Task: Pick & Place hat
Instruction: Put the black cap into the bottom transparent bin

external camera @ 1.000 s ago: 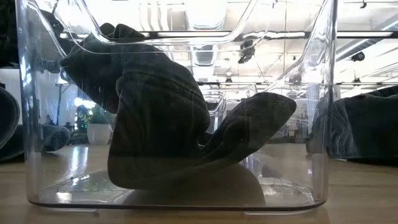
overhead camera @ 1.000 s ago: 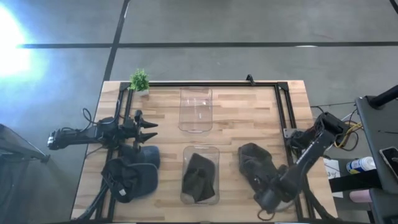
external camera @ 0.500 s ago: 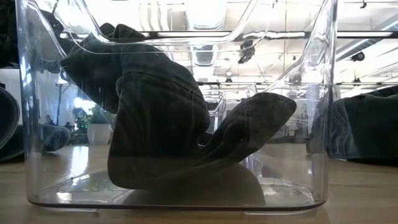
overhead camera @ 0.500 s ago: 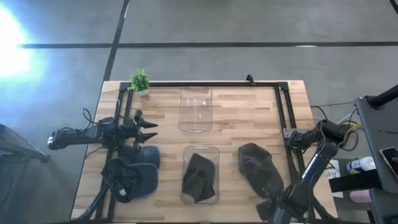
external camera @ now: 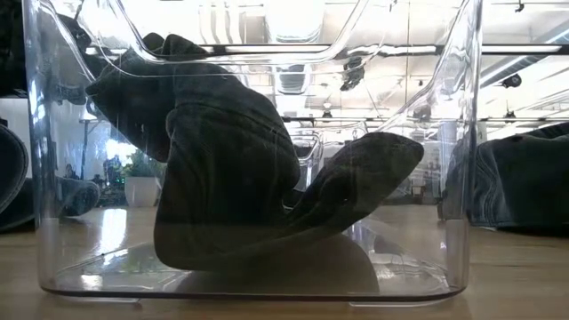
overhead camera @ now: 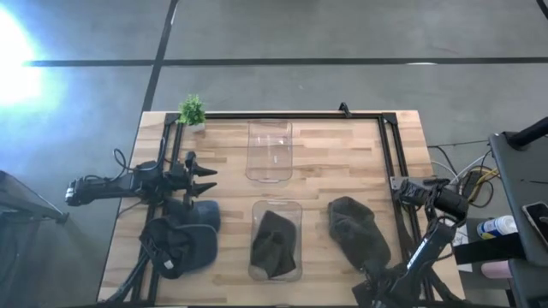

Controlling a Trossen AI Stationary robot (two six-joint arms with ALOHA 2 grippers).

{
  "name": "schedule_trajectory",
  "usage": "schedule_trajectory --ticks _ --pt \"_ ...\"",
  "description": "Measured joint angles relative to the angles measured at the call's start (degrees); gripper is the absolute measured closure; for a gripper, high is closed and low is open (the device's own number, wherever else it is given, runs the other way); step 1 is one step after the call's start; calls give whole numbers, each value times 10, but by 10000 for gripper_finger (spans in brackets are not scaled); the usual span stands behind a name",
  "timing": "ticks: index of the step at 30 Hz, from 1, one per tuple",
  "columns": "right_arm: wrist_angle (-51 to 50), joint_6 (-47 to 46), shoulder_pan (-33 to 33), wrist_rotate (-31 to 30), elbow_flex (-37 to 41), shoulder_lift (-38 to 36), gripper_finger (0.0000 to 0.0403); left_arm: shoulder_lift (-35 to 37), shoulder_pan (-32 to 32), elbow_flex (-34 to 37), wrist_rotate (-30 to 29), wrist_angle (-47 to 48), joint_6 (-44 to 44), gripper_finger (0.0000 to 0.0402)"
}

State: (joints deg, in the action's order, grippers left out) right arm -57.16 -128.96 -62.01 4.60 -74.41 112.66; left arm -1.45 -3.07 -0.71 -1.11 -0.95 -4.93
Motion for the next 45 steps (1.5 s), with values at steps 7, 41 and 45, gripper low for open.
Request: schedule_trajectory --ticks 7,41,45 --pt "-72 2 26 -84 1 5 197 -1 0 0 0 0 0 220" --pt "99 -33 101 -103 236 -211 197 -5 0 0 0 1 0 220" --pt "100 -34 112 -140 248 -213 197 -6 0 0 0 1 0 220"
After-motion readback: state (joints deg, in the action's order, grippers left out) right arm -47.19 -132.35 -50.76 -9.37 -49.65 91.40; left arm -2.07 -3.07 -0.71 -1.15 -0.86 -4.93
